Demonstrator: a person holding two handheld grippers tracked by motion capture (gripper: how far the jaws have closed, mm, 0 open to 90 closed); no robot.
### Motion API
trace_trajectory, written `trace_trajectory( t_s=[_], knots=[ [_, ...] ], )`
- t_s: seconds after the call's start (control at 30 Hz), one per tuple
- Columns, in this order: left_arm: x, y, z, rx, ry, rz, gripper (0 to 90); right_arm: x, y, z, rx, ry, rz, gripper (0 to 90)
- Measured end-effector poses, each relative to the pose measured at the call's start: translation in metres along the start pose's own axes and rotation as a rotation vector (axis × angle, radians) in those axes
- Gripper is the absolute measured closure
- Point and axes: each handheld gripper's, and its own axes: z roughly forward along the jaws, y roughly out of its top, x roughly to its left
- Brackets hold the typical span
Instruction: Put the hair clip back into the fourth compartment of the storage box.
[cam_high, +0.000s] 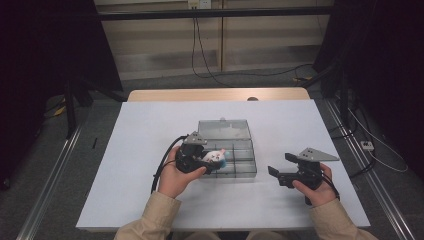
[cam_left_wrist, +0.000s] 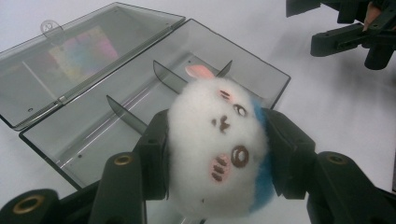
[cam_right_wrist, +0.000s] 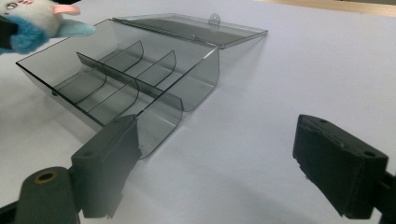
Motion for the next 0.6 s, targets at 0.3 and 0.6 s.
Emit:
trace_trajectory(
  t_s=[0.3, 0.6],
  knots=[
    [0.0047, -0.0004, 0.0011, -0.002, 0.021, -0.003, 48.7, -0.0004, -0.0004, 0.0003, 0.0, 0.001, 0.0, 14.3],
    [0.009, -0.0009, 0.0032, 0.004, 0.029, -0.01, 48.7, -0.001, -0.0006, -0.0004, 0.0, -0.003, 0.001, 14.3]
  ],
)
